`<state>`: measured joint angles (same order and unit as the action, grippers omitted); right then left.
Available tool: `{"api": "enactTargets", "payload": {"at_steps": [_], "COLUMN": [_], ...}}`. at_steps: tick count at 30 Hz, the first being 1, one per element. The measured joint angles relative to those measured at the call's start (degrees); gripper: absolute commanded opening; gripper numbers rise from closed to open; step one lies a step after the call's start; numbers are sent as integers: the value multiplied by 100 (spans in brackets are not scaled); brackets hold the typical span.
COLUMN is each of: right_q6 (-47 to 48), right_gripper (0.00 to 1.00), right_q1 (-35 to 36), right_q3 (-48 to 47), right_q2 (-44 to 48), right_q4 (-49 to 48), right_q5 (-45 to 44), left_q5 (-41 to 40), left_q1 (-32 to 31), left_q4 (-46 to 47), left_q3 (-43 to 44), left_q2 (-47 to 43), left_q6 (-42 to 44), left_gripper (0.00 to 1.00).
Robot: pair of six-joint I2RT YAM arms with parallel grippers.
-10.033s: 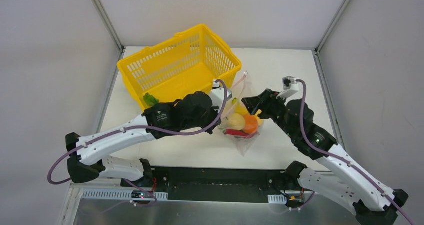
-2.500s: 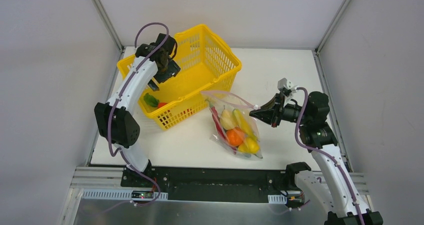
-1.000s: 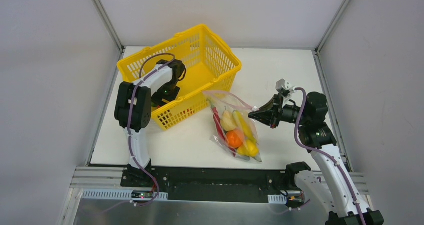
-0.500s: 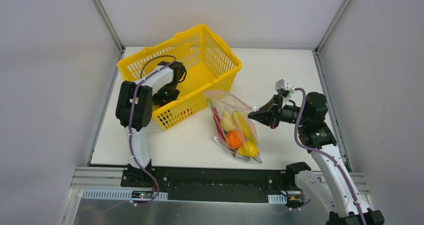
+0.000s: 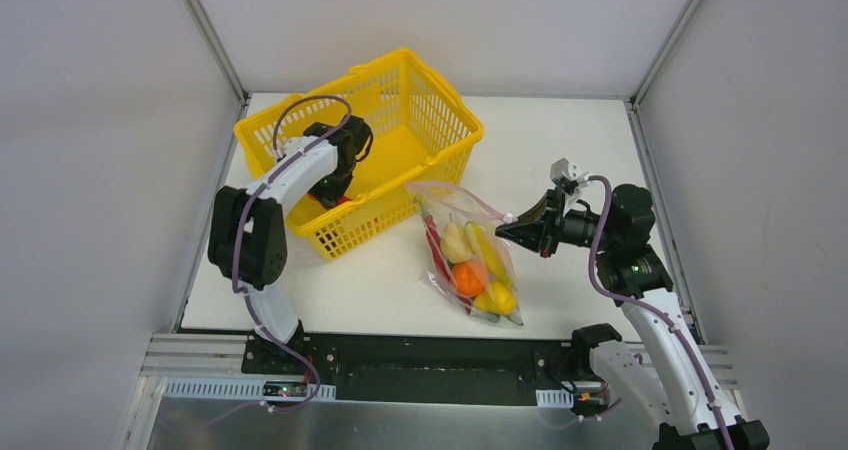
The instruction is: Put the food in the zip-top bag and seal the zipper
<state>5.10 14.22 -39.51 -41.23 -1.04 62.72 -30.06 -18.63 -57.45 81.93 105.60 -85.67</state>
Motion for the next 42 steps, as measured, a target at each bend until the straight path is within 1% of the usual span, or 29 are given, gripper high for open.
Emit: {"api": "enactTargets", "payload": {"at_steps": [5, 10, 14, 18, 22, 26, 29, 33, 37, 42], "right_q6": [-26, -96, -151, -216, -273, -280, -214, 17, 297, 413], "right_gripper": [0, 0, 0, 0, 0, 0, 0, 0, 0, 0], "right_q1": [11, 26, 31, 48, 116, 221, 289, 345, 363, 367], "right_q3": [0, 11, 46, 46, 42, 35, -26, -203, -439, -798], "right_q2": [17, 111, 177, 177, 184, 234, 243, 170, 164, 332], "right_q4": [2, 2, 2, 4, 26, 76, 267, 708, 1318, 1705], "right_q5": [2, 31, 173, 424, 708, 933, 1014, 997, 905, 907], "left_q5": [-649, -1547, -2208, -2629, -2708, -2719, -2721, -2710, -2636, -2468], "left_q1": [-470, -1121, -1604, -1998, -2463, -2979, -3379, -3829, -4092, -4242], "left_q4": [-7, -50, 142, 581, 940, 1228, 1523, 1840, 2028, 2146], "left_q3": [42, 275, 260, 107, 79, 162, 407, 1093, 1633, 1731], "left_q2": [-1154, -2122, -2907, -3783, -4319, -4319, -3969, -3174, -2597, -2549], "left_q6": [358, 719, 1032, 1641, 2275, 2789, 3187, 3705, 4039, 4323], "left_gripper": [5, 6, 6, 6, 7, 8, 11, 11, 11, 11]}}
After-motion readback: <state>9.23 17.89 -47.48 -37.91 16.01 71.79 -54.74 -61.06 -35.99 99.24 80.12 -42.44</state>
